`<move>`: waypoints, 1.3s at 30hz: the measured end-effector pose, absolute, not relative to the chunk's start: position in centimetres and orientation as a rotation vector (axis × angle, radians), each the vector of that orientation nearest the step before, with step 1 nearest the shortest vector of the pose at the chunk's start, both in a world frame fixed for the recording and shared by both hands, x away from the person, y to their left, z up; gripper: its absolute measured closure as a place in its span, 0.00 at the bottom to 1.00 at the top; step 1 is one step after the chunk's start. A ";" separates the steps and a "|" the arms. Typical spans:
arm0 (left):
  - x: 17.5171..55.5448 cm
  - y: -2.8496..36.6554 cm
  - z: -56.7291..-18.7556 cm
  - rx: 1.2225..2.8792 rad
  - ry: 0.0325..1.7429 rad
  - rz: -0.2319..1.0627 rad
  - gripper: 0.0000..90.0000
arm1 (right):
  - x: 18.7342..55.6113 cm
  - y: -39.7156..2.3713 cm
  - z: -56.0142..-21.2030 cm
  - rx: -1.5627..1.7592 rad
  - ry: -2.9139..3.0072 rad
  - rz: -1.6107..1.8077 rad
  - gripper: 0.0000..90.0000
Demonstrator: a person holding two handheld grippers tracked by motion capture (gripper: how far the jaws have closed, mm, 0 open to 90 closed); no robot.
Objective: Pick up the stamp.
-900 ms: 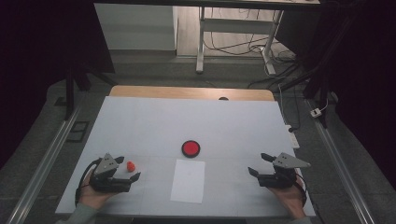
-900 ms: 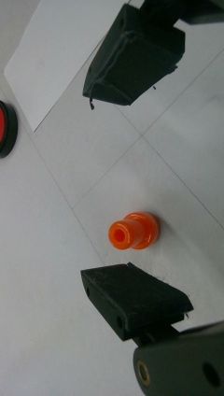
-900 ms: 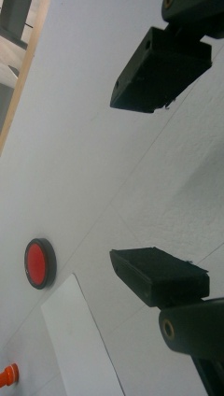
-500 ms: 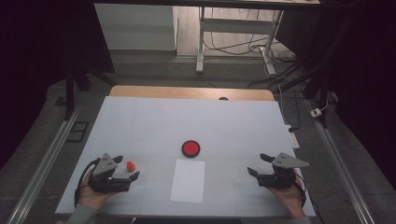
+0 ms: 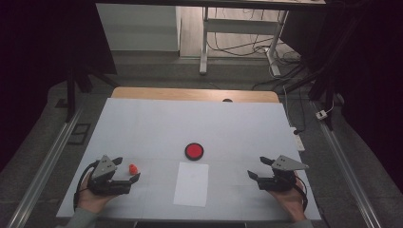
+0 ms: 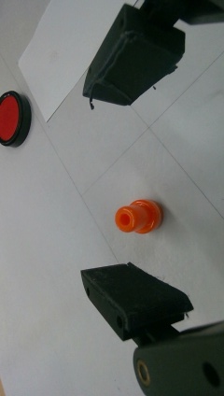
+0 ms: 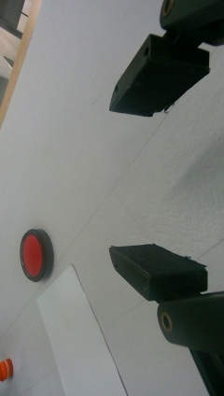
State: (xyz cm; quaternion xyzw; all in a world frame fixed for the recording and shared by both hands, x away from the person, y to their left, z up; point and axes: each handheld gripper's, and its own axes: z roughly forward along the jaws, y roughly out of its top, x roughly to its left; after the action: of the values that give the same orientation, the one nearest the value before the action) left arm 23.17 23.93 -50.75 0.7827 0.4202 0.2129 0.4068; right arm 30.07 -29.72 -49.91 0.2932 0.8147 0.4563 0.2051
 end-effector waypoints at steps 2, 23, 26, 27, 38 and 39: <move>23.3 23.8 -50.6 1.979 1.059 0.535 0.15 | 30.0 -29.7 -49.9 0.819 2.271 1.276 0.28; 25.9 23.1 -47.9 2.041 1.071 0.502 0.18 | 30.2 -29.5 -50.0 0.825 2.280 1.272 0.28; 26.9 22.8 -47.7 2.062 1.086 0.490 0.18 | 30.2 -29.4 -50.1 0.816 2.281 1.270 0.28; 27.2 22.7 -47.6 2.076 1.089 0.486 0.18 | 30.2 -29.4 -50.1 0.814 2.282 1.271 0.28; 27.6 23.2 -48.1 2.118 1.096 0.468 0.20 | 30.2 -29.6 -50.1 0.816 2.280 1.271 0.28; 27.5 23.3 -48.4 2.126 1.099 0.465 0.20 | 30.2 -29.5 -50.1 0.813 2.281 1.268 0.28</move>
State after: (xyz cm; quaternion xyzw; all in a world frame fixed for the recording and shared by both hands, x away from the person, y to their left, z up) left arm 27.51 23.34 -48.36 0.8187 0.4232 0.1790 0.3444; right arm 30.23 -29.55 -50.12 0.2913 0.8172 0.4541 0.2027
